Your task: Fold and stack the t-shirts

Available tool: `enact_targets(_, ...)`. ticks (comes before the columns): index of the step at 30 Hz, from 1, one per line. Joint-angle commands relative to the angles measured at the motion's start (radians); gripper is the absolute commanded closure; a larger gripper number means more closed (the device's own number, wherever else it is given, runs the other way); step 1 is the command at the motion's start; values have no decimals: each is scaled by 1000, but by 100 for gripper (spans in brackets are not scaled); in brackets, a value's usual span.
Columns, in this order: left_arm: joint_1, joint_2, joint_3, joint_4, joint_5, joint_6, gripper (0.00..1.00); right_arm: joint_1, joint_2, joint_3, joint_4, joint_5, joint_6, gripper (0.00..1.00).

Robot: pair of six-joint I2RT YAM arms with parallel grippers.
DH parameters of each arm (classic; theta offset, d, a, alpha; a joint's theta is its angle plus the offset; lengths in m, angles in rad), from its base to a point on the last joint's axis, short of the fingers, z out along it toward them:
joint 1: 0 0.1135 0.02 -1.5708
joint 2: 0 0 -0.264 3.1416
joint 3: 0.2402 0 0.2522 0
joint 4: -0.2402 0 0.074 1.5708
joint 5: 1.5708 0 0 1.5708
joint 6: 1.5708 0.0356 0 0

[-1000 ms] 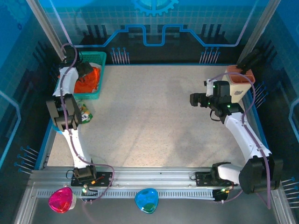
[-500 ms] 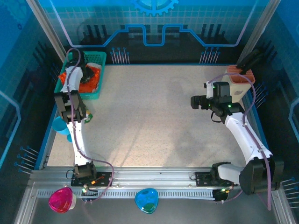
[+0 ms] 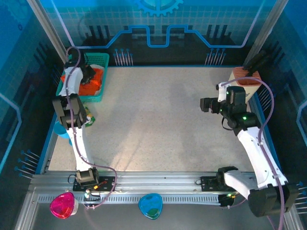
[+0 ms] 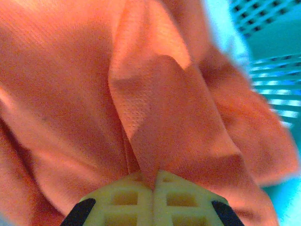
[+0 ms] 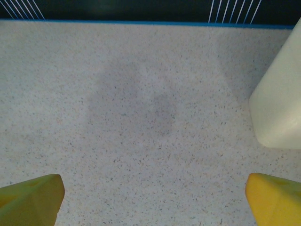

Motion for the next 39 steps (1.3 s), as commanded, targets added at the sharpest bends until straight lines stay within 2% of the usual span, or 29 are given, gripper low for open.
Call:
enact_targets(1, -46, -225, 15, -9, 9, 92, 100, 11, -50, 30, -41, 16, -14, 0)
enact_targets(7, -155, -395, 24, -95, -9, 182, 100, 7, -102, 16, -48, 10, -11, 0)
enact_targets(10, -240, -455, 11, -145, -10, 216, 100, 6, -116, 9, -45, 9, -11, 0)
enact_targets(15, -448, -538, -124, -151, -13, 257, 100, 2, -121, 8, -43, 6, -13, 0)
enact_targets(20, -685, -578, -403, -34, -52, 265, 100, -6, -117, -1, -38, 6, -10, 0)
enact_targets(25, -922, -520, -605, 133, -111, 283, 100, -16, -105, 0, -38, 2, -6, 0)
enact_targets(29, -1074, -406, -641, 188, -126, 281, 100, -24, -98, -3, -41, 1, -2, 0)
enact_targets(33, -1170, -335, -642, 229, -140, 264, 99, -32, -86, -2, -43, -5, 3, 0)
enact_targets(36, -1196, -327, -642, 249, -143, 248, 61, -36, -72, 3, -49, -15, 7, 0)
enact_targets(37, -1200, -334, -646, 254, -149, 241, 45, -38, -65, 4, -53, -20, 7, 0)
enact_targets(38, -1199, -348, -651, 257, -164, 234, 33, -38, -59, 6, -56, -27, 8, 0)
enact_targets(39, -1199, -364, -659, 260, -182, 231, 27, -38, -51, 9, -59, -35, 7, 0)
